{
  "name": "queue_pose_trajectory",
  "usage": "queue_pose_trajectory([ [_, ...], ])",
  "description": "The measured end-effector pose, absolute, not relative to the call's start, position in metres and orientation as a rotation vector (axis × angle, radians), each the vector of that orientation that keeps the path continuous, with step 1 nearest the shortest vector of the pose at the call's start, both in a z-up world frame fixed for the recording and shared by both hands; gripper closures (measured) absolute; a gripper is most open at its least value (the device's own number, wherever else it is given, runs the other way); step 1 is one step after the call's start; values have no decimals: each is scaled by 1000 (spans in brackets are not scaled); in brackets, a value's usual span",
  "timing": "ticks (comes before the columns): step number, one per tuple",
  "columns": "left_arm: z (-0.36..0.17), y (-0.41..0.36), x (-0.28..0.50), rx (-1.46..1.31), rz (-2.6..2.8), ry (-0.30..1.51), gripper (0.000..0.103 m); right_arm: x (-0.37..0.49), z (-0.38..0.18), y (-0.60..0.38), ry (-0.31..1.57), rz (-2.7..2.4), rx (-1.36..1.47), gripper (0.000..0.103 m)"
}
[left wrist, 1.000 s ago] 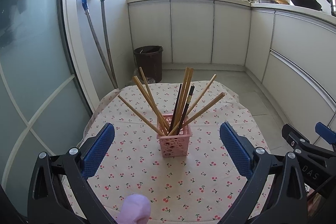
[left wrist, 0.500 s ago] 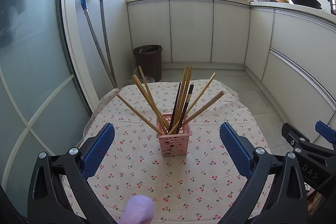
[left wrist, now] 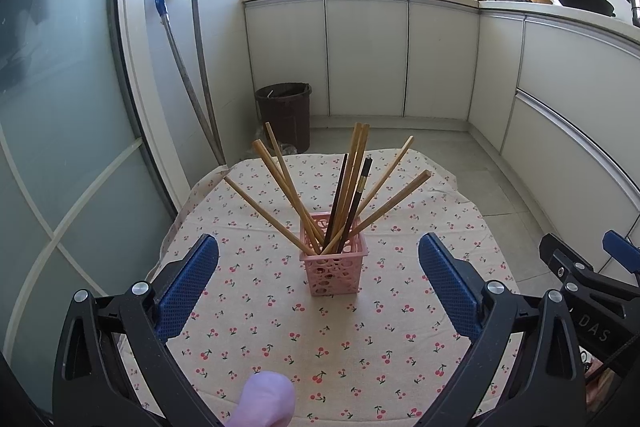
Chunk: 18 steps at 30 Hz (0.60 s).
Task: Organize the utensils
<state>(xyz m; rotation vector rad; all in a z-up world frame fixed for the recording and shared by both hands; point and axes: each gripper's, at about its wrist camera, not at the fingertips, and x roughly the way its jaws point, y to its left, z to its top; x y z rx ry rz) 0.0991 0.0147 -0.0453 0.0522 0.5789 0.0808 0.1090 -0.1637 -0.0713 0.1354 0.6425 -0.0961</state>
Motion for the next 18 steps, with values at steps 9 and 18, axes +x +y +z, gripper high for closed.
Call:
queue_pose_trajectory([
  [9,-46,16,100,52,81,586,7,109,-72,-164,644,-95,136,7],
  [18,-47,16,100,51,83,591,7,109,-74,-163,647,-94,137,7],
])
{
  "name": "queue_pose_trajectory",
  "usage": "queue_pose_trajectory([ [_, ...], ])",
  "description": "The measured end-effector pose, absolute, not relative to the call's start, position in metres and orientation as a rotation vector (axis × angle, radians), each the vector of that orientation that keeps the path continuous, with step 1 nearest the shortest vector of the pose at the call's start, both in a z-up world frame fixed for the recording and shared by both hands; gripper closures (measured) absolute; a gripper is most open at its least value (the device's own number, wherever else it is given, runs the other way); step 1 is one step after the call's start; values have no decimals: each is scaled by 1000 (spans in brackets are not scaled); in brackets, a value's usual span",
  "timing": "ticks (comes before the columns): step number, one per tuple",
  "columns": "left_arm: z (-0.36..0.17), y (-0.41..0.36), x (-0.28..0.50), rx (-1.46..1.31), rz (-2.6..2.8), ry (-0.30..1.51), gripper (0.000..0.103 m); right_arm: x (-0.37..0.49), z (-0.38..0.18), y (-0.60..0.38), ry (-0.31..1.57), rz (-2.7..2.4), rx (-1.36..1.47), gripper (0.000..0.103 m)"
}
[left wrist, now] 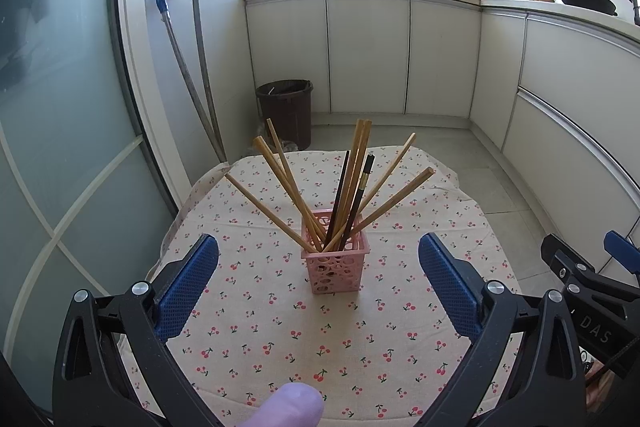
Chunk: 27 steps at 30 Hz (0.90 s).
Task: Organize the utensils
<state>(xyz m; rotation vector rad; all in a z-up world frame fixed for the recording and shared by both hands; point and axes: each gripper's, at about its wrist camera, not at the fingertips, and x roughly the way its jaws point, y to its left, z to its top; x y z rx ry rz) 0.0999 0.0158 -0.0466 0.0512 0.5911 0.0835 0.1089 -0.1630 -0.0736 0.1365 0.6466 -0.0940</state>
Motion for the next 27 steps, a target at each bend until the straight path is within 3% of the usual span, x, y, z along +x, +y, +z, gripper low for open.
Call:
queue_pose_trajectory([
  [14,-48,21,103,6,68,610,8,108,-77,-162,652,-91,137,7],
  [15,-49,21,103,10,66,609,11,109,-77,-162,652,-91,137,7],
  [16,-50,20,103,14,63,611,21,109,-77,-162,654,-91,137,7],
  [23,-51,24,105,-35,30,634,51,110,-79,-163,663,-89,140,7],
  [24,-50,26,105,-48,29,631,51,110,-78,-164,664,-89,140,7],
  [26,-47,26,104,-54,29,620,37,110,-78,-164,664,-88,141,7],
  [27,-46,26,103,-60,18,621,22,110,-78,-164,663,-89,142,7],
])
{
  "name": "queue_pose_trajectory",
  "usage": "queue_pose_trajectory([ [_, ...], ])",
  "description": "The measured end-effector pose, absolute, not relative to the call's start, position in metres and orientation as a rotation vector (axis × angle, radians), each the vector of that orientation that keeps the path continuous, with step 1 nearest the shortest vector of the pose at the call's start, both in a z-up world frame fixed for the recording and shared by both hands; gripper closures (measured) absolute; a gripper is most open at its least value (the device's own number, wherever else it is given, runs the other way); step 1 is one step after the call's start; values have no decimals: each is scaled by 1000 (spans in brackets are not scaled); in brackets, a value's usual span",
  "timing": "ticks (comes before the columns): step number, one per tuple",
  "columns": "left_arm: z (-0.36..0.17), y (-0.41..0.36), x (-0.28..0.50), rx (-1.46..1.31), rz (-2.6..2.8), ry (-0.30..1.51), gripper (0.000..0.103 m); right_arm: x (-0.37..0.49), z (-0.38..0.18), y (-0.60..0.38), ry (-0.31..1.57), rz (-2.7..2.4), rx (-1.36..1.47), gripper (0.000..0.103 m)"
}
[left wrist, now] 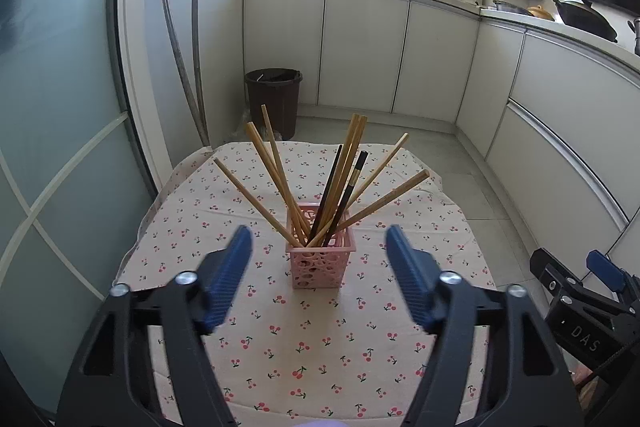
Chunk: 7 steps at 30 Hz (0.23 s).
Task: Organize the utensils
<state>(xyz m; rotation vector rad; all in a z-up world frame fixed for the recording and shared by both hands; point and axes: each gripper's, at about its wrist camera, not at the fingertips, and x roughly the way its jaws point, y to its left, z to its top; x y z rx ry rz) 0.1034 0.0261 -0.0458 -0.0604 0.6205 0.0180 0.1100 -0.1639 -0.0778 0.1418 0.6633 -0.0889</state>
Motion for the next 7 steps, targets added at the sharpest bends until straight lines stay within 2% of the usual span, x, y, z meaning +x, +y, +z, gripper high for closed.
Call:
queue_pose_trajectory([
  [1,-45,25,103,-65,15,623,7,110,-77,-164,663,-89,143,7],
  [7,-41,15,98,6,66,586,7,110,-77,-165,664,-88,143,7],
])
